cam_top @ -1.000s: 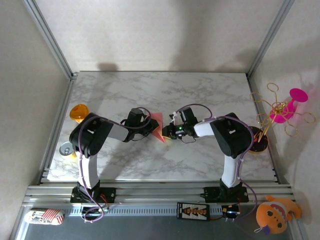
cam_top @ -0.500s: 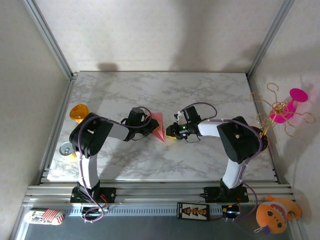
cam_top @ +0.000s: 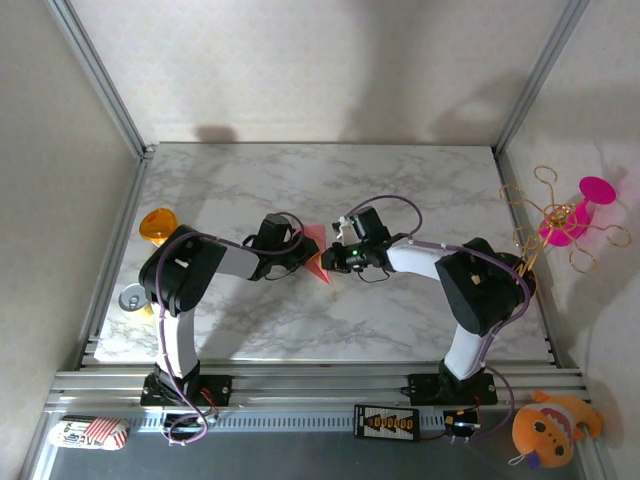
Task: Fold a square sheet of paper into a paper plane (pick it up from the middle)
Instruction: Fourth fold the wing at the center of the table.
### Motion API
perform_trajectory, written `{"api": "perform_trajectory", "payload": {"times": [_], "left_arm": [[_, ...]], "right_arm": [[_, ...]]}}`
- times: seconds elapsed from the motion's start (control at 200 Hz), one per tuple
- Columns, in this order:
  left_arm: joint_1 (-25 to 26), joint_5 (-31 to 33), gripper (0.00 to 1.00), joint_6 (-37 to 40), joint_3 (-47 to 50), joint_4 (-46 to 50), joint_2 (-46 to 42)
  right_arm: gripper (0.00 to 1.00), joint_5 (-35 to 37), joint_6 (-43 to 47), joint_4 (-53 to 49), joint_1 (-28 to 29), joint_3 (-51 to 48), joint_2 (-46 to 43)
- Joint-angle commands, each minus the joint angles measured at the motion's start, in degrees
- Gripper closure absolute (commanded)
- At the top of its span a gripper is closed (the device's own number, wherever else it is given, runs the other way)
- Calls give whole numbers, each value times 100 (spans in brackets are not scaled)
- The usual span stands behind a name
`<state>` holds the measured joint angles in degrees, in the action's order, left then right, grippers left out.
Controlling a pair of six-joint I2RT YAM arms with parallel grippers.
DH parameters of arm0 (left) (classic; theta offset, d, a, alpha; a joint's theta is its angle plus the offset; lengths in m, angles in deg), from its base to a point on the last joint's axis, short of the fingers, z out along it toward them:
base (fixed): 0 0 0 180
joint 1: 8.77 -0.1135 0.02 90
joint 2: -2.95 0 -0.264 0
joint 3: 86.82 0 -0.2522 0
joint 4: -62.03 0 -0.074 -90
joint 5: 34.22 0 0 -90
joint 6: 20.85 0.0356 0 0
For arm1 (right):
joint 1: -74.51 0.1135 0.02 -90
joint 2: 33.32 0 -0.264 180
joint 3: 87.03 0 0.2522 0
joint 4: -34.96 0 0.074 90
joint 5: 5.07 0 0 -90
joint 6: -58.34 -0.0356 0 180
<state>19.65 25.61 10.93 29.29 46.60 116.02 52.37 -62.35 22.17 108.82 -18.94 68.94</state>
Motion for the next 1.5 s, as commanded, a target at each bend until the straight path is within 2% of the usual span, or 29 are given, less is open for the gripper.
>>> {"api": "perform_trajectory", "payload": {"times": [0.0, 0.936, 1.157, 1.357, 1.422, 1.492], "left_arm": [[75, 371, 91, 157, 45, 835, 237], [93, 696, 93, 10, -7, 1366, 324], [93, 719, 94, 16, 16, 1381, 304], [93, 672, 93, -11, 67, 1303, 268], [93, 650, 93, -14, 81, 1268, 255], [93, 628, 93, -33, 90, 1218, 266]], "right_arm": [[93, 109, 4, -27, 16, 164, 232], [93, -17, 11, -207, 19, 43, 664], [91, 97, 12, -208, 15, -59, 143], [73, 888, -206, -362, -46, -351, -432], [69, 918, -259, -420, -47, -386, -405], [68, 831, -320, -423, -47, -398, -311]]}}
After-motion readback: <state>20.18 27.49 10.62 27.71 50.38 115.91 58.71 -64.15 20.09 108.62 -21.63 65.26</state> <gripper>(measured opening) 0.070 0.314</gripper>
